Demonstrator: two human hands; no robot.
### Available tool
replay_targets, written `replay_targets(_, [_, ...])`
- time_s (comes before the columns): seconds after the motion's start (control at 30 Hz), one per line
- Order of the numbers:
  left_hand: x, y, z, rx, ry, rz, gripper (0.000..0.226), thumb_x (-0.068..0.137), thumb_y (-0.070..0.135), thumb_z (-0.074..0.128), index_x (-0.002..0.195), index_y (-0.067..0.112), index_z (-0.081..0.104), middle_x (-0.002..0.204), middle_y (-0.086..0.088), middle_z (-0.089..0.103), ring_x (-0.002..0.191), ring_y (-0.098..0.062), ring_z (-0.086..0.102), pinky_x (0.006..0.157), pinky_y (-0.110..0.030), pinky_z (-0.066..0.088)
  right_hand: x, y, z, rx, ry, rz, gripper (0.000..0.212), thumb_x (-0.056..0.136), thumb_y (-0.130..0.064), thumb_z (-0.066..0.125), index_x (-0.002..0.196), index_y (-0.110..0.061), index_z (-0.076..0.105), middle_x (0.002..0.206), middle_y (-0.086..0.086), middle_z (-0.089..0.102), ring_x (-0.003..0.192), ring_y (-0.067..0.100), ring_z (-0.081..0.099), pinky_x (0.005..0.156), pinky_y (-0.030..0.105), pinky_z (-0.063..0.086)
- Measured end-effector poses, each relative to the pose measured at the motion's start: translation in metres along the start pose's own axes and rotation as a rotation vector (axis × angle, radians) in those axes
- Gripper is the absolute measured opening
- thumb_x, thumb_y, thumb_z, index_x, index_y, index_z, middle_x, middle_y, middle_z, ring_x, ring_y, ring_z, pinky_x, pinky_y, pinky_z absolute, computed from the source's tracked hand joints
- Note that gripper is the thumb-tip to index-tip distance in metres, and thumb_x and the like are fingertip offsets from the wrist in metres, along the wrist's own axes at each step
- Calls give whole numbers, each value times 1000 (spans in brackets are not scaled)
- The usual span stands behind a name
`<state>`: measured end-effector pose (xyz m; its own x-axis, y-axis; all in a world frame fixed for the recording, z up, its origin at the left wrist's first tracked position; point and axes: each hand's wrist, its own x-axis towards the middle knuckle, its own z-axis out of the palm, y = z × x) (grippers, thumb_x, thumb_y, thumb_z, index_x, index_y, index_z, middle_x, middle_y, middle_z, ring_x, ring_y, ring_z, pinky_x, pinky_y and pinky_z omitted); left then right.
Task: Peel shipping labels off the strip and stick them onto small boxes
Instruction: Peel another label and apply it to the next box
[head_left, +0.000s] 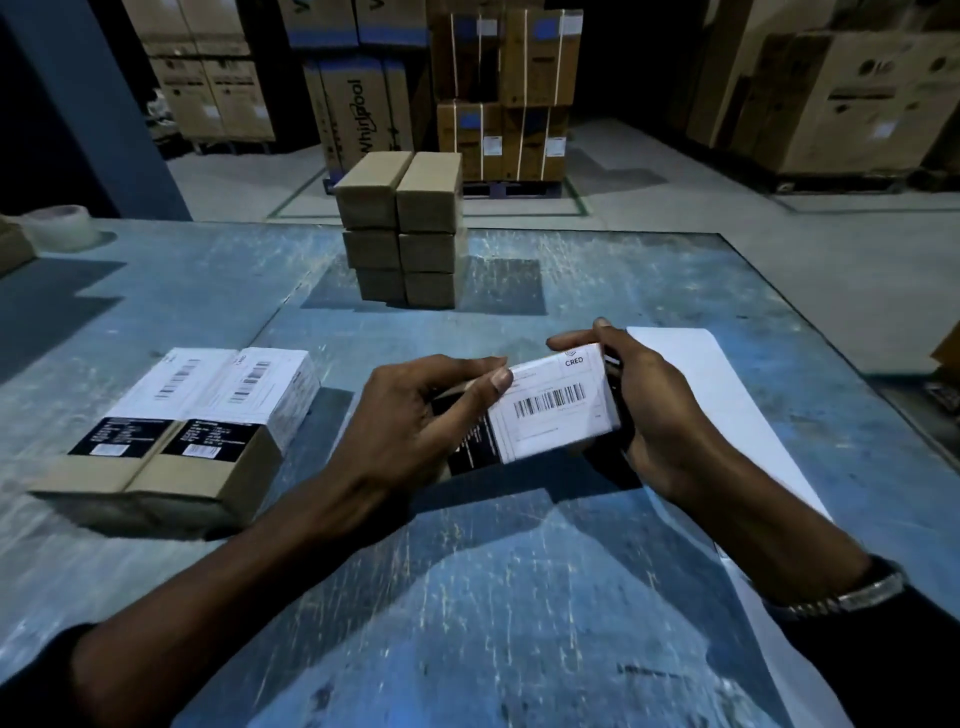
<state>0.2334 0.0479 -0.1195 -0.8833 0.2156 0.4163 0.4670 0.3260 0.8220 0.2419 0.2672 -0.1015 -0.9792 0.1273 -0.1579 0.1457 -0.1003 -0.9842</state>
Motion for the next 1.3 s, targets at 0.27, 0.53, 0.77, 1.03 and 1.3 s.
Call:
replay_targets(0.27, [-28,4,1,283,-22,68,83,77,71,83,142,27,54,132,12,67,116,-7,68,90,-36,64,-1,-4,-6,-48,-134,-33,53,92,-68,69,110,-17,74,114,20,80,117,46,72,119,63,44])
replay_targets(0.53, [-56,7,-9,757,74,178,88,78,60,79,151,20,52,135,-1,49,125,-19,46,103,-42,50,-5,-6,-1,-147,-131,-126,50,103,-56,60,118,-10,73,104,11,82,89,21,77,72,27,58])
replay_targets(0.77, [-62,3,-17,651,45,52,90,83,50,78,161,29,37,147,5,47,131,-17,50,109,-43,49,-7,-11,-11,-440,-172,-17,45,105,-61,54,114,-23,77,105,3,82,89,23,68,72,34,49])
replay_targets(1.03, [-86,7,-21,962,192,-5,76,82,78,68,139,28,64,121,0,62,110,-20,59,92,-40,44,-14,6,12,-162,-280,-29,31,105,-46,63,126,-26,72,123,-4,79,123,20,70,94,33,63])
replay_targets(1.3, [-106,10,-30,1041,162,216,52,96,50,67,141,24,67,159,-8,53,156,-32,35,122,-56,34,-17,25,28,-193,-388,-263,42,103,-16,69,134,-44,66,161,-7,51,151,3,41,116,38,47])
